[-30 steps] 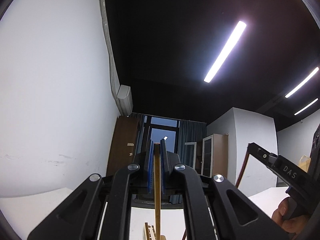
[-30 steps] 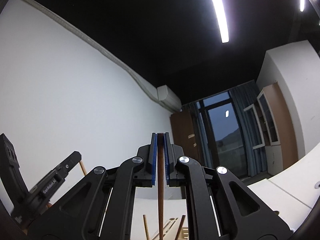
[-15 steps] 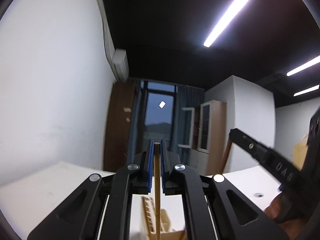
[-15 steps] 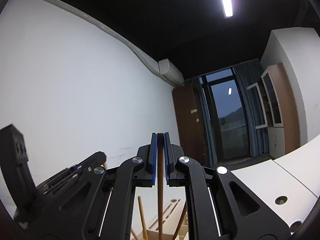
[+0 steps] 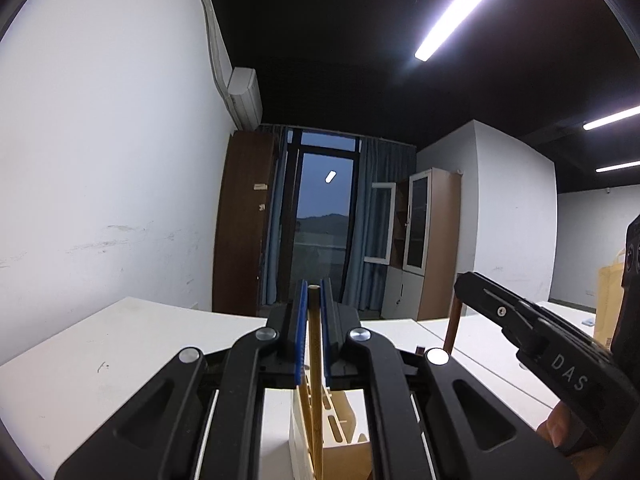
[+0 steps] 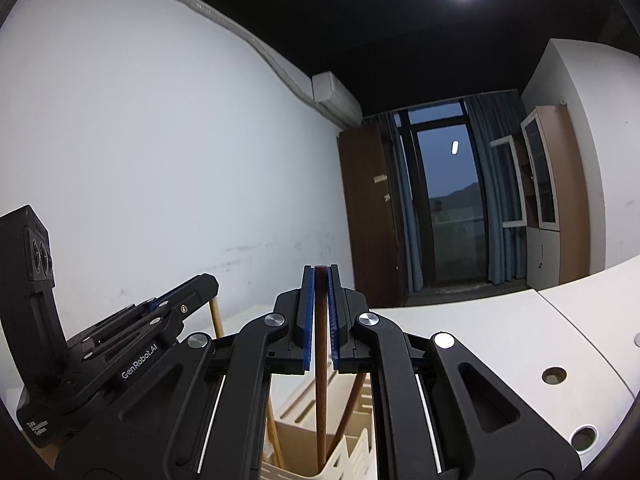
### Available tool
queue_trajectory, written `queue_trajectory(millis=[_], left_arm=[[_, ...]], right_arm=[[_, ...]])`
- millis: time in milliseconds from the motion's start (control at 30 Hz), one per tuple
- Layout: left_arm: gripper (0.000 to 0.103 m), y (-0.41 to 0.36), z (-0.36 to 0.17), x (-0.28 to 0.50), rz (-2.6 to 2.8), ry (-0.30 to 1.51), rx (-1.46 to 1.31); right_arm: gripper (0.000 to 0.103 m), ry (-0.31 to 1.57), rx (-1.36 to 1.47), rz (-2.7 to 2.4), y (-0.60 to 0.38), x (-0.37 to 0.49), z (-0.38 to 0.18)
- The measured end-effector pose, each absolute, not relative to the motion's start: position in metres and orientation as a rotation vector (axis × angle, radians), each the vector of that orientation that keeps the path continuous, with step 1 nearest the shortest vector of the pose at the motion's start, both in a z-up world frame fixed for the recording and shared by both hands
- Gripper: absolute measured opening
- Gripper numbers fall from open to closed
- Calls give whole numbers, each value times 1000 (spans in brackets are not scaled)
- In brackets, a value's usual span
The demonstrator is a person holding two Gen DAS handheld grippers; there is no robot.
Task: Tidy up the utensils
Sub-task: 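Lift the light chopstick with left tool while right tool lifts a dark one, then lower both chopsticks into the holder and open both tools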
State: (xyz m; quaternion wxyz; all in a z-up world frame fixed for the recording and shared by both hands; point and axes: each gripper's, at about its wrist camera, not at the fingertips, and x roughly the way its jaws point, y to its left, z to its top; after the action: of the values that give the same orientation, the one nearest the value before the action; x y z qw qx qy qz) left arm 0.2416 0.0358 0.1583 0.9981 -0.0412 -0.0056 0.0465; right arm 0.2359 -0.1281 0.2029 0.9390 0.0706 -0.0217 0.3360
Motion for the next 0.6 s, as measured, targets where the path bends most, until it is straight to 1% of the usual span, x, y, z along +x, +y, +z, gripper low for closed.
queue_trajectory(millis=[467,600], left_arm=[[6,45,152,265,66,85,-92],[6,51,151,271,60,130,-113]], right_arm=[[6,76,115,698,-125,241,194],[8,86,98,688,-125,235,190]])
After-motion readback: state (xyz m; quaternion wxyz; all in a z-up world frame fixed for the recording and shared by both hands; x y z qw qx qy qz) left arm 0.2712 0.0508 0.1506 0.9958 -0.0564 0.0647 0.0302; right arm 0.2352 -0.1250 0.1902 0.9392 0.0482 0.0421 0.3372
